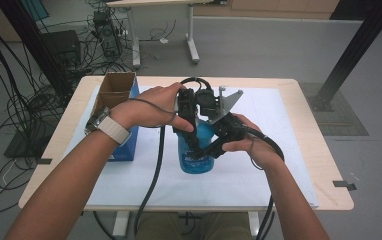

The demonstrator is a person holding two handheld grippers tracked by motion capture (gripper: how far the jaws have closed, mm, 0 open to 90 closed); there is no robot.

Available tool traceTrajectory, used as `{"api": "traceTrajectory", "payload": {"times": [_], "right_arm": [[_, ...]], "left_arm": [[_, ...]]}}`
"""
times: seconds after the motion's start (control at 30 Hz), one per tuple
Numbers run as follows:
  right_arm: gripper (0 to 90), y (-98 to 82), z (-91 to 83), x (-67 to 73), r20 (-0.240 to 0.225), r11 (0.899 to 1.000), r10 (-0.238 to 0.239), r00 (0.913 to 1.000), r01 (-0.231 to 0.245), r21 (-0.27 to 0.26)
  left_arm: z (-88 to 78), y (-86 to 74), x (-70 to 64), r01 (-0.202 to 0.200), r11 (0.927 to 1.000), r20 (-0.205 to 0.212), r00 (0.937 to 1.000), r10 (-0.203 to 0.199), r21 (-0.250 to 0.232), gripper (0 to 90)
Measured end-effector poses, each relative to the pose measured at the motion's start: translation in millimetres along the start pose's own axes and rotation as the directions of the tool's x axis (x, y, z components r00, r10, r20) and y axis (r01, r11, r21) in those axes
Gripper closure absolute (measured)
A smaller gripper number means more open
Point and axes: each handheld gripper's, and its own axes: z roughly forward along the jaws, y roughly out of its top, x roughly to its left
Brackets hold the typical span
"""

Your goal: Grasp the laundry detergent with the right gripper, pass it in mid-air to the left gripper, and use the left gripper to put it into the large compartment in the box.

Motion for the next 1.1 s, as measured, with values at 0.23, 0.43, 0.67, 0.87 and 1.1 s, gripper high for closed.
{"api": "traceTrajectory", "payload": {"times": [0.23, 0.43, 0.67, 0.87, 1.1], "right_arm": [[43.7, -0.8, 0.0, 0.4, 0.002, 1.0, -0.006, 1.0, 0.006, 0.001], [43.6, -0.7, -1.0, 0.6, 0.007, 1.0, -0.012, 0.9999, 0.011, 0.003], [43.6, -1.0, -1.4, 0.8, 0.013, 1.0, -0.012, 0.9998, 0.012, 0.007], [43.5, -1.3, -1.1, 0.8, 0.013, 1.0, -0.014, 0.9998, 0.014, 0.01], [43.5, -1.7, -0.8, 1.5, 0.011, 1.0, -0.008, 0.9999, 0.008, 0.012]], "left_arm": [[0.8, 0.4, -0.7, -0.005, 1.0, -0.004, 1.0, 0.005, 0.003, 37.8], [0.6, 1.1, -0.8, -0.012, 0.9999, -0.007, 0.9999, 0.012, 0.001, 37.8], [1.1, 1.5, -0.9, -0.017, 0.9998, -0.01, 0.9998, 0.017, 0.009, 37.7], [1.7, 1.1, -0.9, -0.015, 0.9999, -0.009, 0.9998, 0.015, 0.008, 37.7], [2.5, 0.9, -1.2, -0.016, 0.9999, -0.011, 0.9998, 0.016, 0.006, 37.7]]}}
